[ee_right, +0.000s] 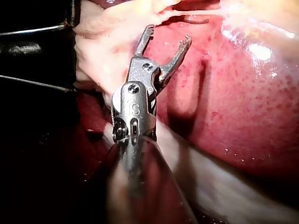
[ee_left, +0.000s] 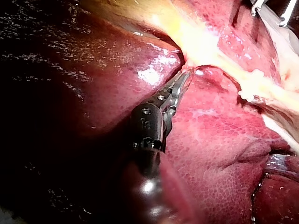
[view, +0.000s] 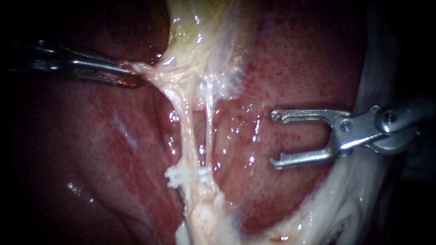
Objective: Going back second clip left tube
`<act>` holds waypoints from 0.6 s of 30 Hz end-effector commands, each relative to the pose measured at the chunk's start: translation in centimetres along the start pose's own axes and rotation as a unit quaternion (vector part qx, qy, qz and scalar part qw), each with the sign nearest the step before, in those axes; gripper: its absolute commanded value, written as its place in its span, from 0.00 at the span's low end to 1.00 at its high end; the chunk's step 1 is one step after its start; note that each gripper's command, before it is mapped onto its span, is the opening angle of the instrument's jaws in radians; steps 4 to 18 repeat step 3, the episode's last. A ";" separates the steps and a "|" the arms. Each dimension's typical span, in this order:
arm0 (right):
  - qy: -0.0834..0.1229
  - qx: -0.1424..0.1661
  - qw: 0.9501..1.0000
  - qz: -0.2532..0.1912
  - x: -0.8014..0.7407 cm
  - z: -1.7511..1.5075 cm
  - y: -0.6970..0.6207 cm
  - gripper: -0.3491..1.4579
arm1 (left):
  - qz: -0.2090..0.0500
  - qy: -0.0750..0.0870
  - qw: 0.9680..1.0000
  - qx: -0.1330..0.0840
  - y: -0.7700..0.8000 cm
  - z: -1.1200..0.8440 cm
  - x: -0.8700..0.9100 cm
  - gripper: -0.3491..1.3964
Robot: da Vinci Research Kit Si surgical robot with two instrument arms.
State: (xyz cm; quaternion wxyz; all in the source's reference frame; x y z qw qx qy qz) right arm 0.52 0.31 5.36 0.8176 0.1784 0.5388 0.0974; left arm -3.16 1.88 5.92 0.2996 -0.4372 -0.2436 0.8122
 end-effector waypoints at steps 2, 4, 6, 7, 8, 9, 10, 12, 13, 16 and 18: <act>0.001 0.003 1.000 0.000 0.01 0.02 -0.01 0.47 | 0.000 0.000 1.000 -0.001 0.01 -0.03 0.01 0.00; 0.001 0.005 1.000 0.000 0.01 0.04 -0.01 0.47 | 0.000 0.000 1.000 -0.001 0.01 -0.05 0.01 0.00; 0.001 0.005 1.000 0.000 0.01 0.04 -0.01 0.47 | 0.000 0.000 1.000 -0.001 0.01 -0.05 0.01 0.00; 0.001 0.005 1.000 0.000 0.01 0.04 -0.01 0.47 | 0.000 0.000 1.000 -0.001 0.01 -0.05 0.01 0.00; 0.001 0.005 1.000 0.000 0.01 0.04 -0.01 0.47 | 0.000 0.000 1.000 -0.001 0.01 -0.05 0.01 0.00; 0.001 0.005 1.000 0.000 0.01 0.04 -0.01 0.47 | 0.000 0.000 1.000 -0.001 0.01 -0.05 0.01 0.00; 0.001 0.005 1.000 0.000 0.01 0.04 -0.01 0.47 | 0.000 0.000 1.000 -0.001 0.01 -0.05 0.01 0.00; 0.001 0.005 1.000 0.000 0.01 0.04 -0.01 0.47 | 0.000 0.000 1.000 -0.001 0.01 -0.05 0.01 0.00; 0.001 0.005 1.000 0.000 0.01 0.04 -0.01 0.47 | 0.000 0.000 1.000 -0.001 0.01 -0.05 0.01 0.00; 0.001 0.005 1.000 0.000 0.01 0.04 -0.01 0.47 | 0.000 0.000 1.000 -0.001 0.01 -0.05 0.01 0.00; 0.001 0.005 1.000 0.000 0.01 0.04 -0.01 0.47 | 0.000 0.000 1.000 -0.001 0.01 -0.05 0.01 0.00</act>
